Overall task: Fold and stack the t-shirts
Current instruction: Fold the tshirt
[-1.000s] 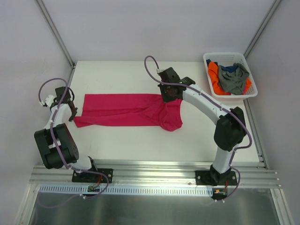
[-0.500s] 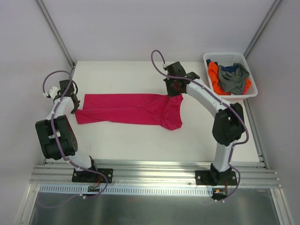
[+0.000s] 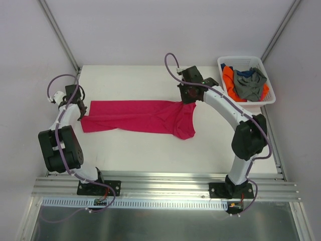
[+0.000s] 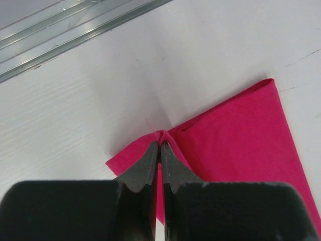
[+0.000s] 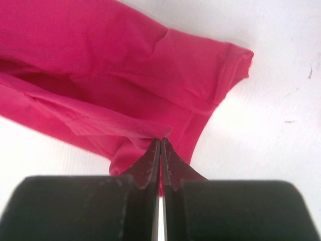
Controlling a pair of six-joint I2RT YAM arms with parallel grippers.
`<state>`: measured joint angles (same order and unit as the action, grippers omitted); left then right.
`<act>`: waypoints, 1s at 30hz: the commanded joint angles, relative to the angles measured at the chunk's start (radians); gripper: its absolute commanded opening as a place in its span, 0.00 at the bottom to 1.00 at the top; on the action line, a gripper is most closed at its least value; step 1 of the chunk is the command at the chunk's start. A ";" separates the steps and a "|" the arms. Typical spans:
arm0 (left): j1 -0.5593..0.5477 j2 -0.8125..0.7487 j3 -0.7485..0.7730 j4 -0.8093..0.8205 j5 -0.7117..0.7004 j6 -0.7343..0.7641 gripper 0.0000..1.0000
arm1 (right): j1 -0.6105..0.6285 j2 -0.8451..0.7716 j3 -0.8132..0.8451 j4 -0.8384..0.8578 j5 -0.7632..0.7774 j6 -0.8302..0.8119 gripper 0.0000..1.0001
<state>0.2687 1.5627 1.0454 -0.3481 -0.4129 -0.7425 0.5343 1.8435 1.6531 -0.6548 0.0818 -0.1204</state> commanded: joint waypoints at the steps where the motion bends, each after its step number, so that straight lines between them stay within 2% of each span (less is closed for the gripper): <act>1: -0.003 -0.137 -0.042 0.008 -0.017 0.012 0.00 | -0.003 -0.185 -0.036 -0.028 -0.030 0.001 0.01; 5: -0.003 -0.239 -0.108 0.006 -0.024 0.012 0.00 | 0.010 -0.344 -0.113 -0.054 -0.073 0.025 0.01; 12: -0.002 -0.361 -0.197 0.006 -0.006 0.011 0.00 | 0.092 -0.522 -0.202 -0.098 -0.108 0.008 0.01; 20: -0.003 -0.466 -0.268 -0.012 -0.021 0.006 0.00 | 0.161 -0.631 -0.340 -0.172 -0.090 0.045 0.01; 27: -0.003 -0.487 -0.294 -0.038 -0.050 -0.008 0.00 | 0.210 -0.736 -0.493 -0.171 -0.043 0.154 0.01; 30: -0.003 -0.486 -0.301 -0.037 -0.053 -0.011 0.00 | 0.231 -0.734 -0.492 -0.174 -0.040 0.157 0.01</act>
<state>0.2680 1.0927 0.7597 -0.3679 -0.4297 -0.7441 0.7441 1.1313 1.1553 -0.8219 0.0151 -0.0082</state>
